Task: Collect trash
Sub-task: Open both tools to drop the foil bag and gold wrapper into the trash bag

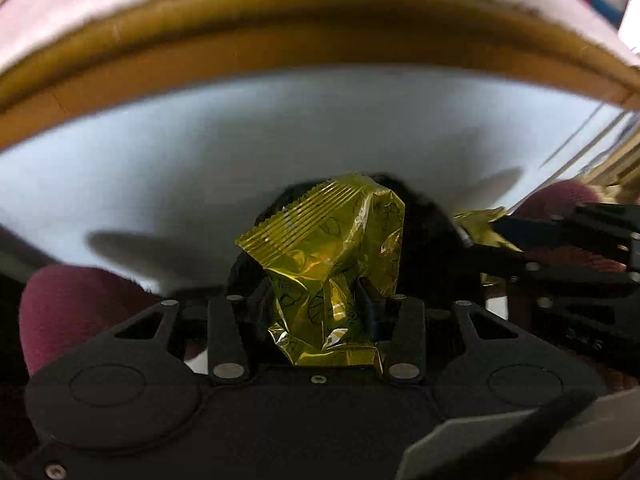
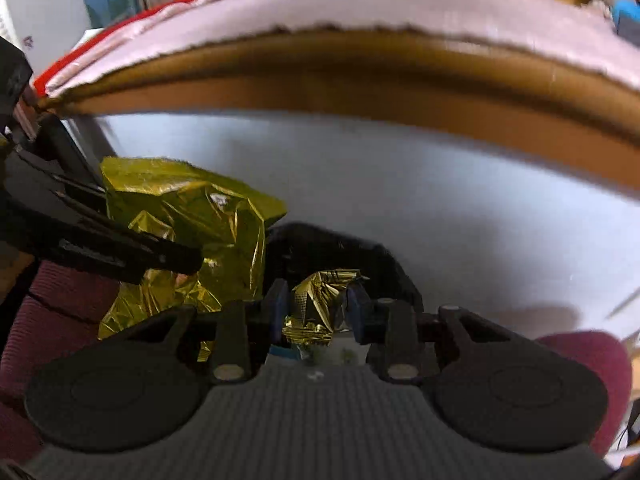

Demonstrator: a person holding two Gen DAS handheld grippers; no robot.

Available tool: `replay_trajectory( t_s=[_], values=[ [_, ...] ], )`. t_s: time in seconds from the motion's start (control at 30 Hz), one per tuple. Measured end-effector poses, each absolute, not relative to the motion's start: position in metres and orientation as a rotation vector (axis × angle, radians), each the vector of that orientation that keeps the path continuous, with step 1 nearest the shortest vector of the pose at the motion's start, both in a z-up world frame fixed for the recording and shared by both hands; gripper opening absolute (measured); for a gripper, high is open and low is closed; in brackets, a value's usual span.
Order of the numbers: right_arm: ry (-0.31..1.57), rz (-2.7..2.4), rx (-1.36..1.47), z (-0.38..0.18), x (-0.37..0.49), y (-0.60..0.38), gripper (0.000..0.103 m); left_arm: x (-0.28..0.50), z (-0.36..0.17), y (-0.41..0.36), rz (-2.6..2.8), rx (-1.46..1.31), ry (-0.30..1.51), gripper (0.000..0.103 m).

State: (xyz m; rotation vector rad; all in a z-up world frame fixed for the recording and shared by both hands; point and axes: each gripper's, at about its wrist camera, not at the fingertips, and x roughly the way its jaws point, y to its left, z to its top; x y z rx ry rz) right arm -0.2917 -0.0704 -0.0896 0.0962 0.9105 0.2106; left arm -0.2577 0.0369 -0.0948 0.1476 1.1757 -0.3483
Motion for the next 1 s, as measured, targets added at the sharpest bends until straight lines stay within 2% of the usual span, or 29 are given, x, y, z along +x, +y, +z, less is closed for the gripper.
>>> replay_trajectory(
  t_s=[0.23, 1.0],
  values=[
    [0.947, 0.208, 0.112, -0.101, -0.289, -0.069, 0.038, -0.255, -0.114, 0.028, -0.339, 0.179, 1.232, 0.041],
    [0.972, 0.209, 0.140, -0.109, -0.288, -0.073, 0.044, -0.237, -0.122, 0.015, -0.350, 0.187, 1.275, 0.044]
  ],
)
